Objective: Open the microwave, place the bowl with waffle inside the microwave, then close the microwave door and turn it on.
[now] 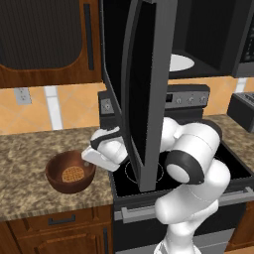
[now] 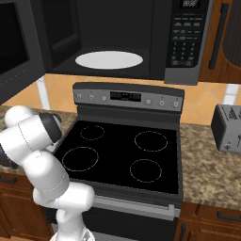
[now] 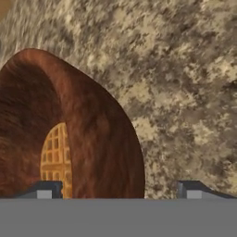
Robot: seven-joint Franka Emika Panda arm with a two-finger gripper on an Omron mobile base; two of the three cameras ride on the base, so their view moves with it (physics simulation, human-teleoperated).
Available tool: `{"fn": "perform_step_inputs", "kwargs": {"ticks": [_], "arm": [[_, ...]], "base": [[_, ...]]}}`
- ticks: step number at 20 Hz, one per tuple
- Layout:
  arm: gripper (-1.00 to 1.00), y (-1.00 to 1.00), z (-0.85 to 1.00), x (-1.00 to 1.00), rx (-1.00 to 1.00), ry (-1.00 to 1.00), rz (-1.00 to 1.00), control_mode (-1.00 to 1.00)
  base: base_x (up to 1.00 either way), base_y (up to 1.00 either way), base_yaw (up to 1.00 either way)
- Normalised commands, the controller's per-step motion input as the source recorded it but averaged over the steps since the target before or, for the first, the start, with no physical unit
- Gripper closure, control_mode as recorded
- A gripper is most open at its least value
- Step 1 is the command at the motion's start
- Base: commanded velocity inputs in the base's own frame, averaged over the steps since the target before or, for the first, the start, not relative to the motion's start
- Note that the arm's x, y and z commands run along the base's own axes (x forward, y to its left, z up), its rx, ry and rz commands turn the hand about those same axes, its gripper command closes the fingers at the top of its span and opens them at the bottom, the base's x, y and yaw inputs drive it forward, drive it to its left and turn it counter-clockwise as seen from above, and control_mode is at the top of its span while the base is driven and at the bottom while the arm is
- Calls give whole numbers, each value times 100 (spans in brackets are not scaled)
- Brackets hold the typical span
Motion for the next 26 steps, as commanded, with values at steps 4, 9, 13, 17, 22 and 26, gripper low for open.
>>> {"fn": "perform_step_inputs", "kwargs": {"ticks": [4,9,13,17,22,26], "arm": [[100,1,0,0,0,5,0,-100],[100,0,0,0,0,4,0,-100],[100,-13,15,-30,0,-8,0,-100],[100,-41,48,-59,0,-7,0,-100],[100,-52,53,-60,-3,-3,0,-100],[100,-48,60,-27,-11,-1,-3,-100]], "base": [[0,0,0],[0,0,0],[0,0,0],[0,0,0],[0,0,0],[0,0,0]]}}
